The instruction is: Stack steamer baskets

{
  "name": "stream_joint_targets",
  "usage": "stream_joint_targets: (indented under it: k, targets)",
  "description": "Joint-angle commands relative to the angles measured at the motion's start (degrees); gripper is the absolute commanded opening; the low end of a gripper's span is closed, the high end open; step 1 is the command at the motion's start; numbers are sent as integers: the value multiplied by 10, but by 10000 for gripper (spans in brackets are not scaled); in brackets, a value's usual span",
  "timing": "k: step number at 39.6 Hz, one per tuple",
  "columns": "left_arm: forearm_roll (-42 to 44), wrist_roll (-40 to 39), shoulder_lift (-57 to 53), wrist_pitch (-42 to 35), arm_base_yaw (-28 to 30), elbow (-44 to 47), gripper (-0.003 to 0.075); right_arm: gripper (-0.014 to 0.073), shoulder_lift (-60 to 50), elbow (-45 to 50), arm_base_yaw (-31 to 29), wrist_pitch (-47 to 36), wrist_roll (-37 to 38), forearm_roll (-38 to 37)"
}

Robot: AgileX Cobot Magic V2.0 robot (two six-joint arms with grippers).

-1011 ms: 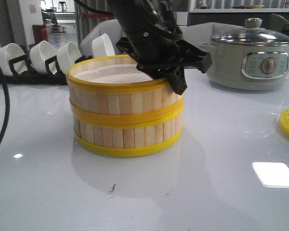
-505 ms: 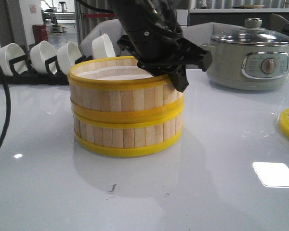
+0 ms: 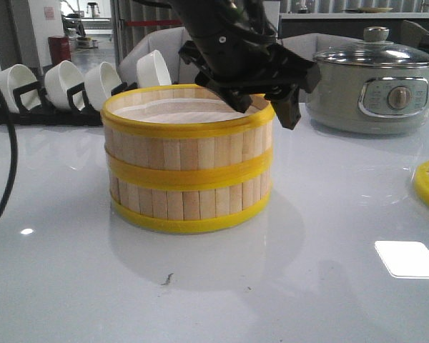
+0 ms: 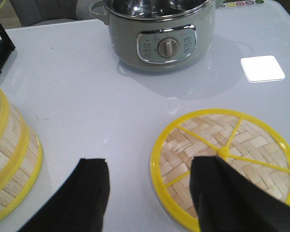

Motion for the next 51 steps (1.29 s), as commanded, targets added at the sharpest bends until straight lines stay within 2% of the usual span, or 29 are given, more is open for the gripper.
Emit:
stream_joint_targets:
  k: [1, 4, 6, 9, 12, 13, 15, 18, 24, 30, 39, 51]
  targets:
    - [8, 0, -54, -22, 3, -46, 514, 485, -2, -20, -3, -42, -2, -2]
    - [21, -1, -63, -6, 4, -77, 495, 485, -2, -20, -3, -40, -2, -2]
    - [28, -1, -69, 11, 9, -99, 450, 485, -2, -20, -3, -40, -2, -2]
    - [29, -2, -77, 37, 19, -129, 314, 485, -2, -20, -3, -39, -2, -2]
    - [29, -2, -89, 46, 39, -149, 78, 485, -2, -20, -3, -39, -2, -2]
    - [29, -2, -95, 45, 45, -152, 72, 485, -2, -20, -3, -39, -2, -2]
    - [29, -2, -109, 39, 61, -152, 113, 485, -2, -20, -3, -39, -2, -2]
    - [27, -2, -132, 42, 92, -152, 83, 485, -2, -20, -3, -39, -2, -2]
    - [27, -2, -187, 58, 164, -148, 86, 485, -2, -20, -3, -37, -2, -2]
    - [26, -7, -265, 54, 237, -100, 87, 485, -2, -20, -3, -36, -2, -2]
    - [22, -39, -411, 6, 325, 70, 86, 485, 0, -20, -3, -33, -2, -2]
    - [22, -50, -634, -67, 335, 360, 86, 485, 19, -14, -3, -26, -2, -2]
